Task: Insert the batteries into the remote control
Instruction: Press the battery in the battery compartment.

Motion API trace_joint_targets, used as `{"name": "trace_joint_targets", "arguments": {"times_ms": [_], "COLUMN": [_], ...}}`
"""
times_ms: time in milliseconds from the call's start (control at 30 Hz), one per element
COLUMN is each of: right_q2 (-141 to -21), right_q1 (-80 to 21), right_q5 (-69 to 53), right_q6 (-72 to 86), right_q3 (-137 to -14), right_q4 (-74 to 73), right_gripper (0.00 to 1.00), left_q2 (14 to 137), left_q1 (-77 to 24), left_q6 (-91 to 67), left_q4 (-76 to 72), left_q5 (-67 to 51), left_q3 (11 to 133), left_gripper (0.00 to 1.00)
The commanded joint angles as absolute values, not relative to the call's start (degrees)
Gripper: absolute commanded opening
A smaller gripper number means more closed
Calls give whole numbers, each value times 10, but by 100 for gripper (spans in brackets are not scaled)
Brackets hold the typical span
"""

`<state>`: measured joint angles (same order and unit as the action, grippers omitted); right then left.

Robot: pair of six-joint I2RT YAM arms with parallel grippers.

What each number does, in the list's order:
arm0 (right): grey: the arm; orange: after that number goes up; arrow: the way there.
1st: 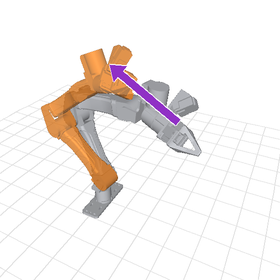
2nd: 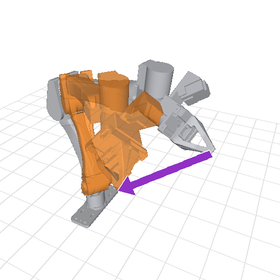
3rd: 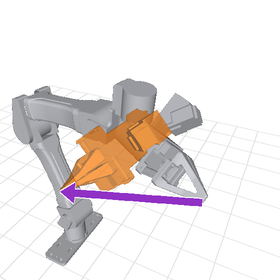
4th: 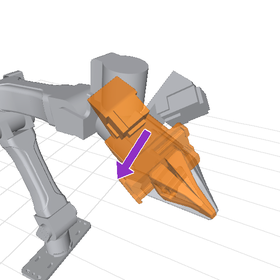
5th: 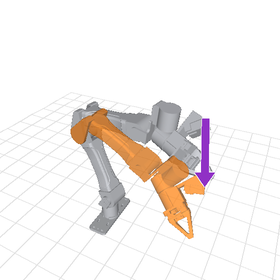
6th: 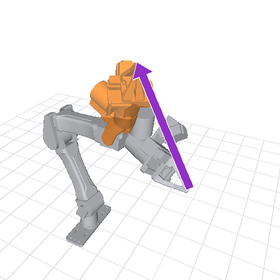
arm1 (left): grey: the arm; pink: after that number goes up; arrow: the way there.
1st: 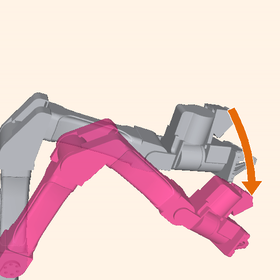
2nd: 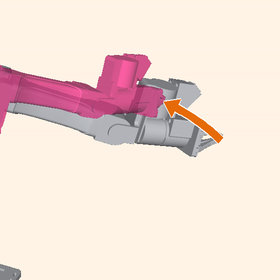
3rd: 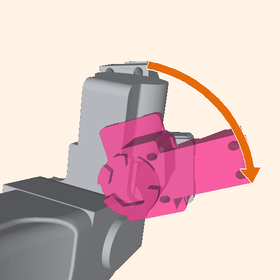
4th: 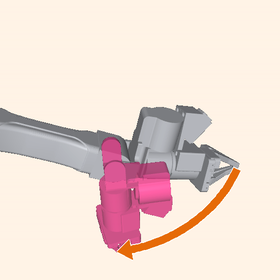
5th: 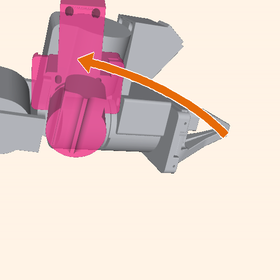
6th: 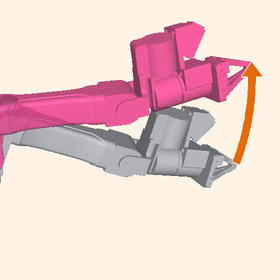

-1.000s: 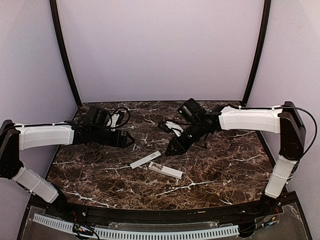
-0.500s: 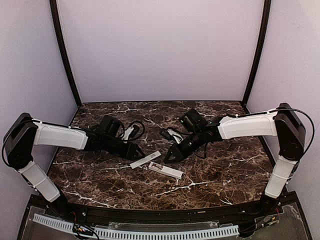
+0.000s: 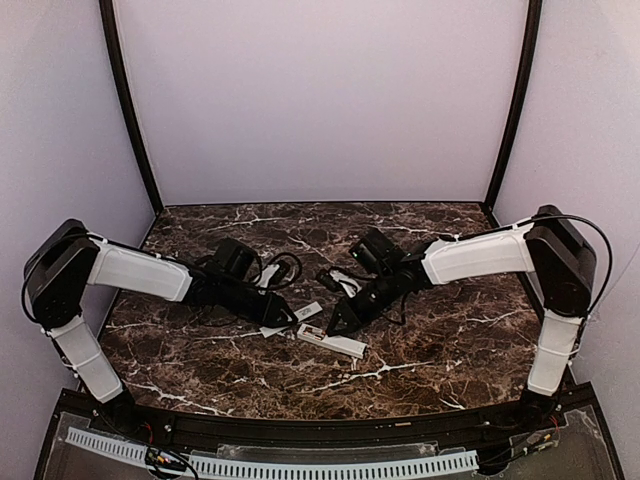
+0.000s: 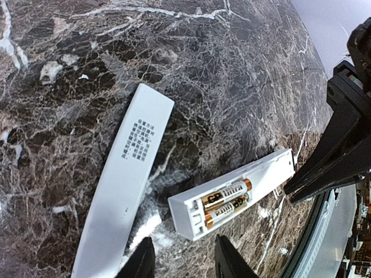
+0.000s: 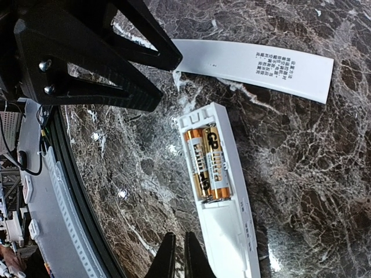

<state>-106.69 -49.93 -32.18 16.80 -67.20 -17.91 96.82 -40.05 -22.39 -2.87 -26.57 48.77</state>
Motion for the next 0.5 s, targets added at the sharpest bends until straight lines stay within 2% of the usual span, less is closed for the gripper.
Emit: {"name": "trace_joint_targets", "arguments": {"times_ms": [0,467], "right_q2": [-1086,-1112], "right_q1": [-504,-505], "right_q5": [-311,-300], "right_q6": [182,180], "right_q3": [-691,-709], "right_q4": [-162,-168], "right_gripper": [6,5], "left_q2": [984,1013], "left_q1": [-406,-417], "left_q6": [-235,-245], "left_q4": [-46,-62], "left_q5": [-279,-281], "left_q3": [504,513], "left_gripper": [35,33]}}
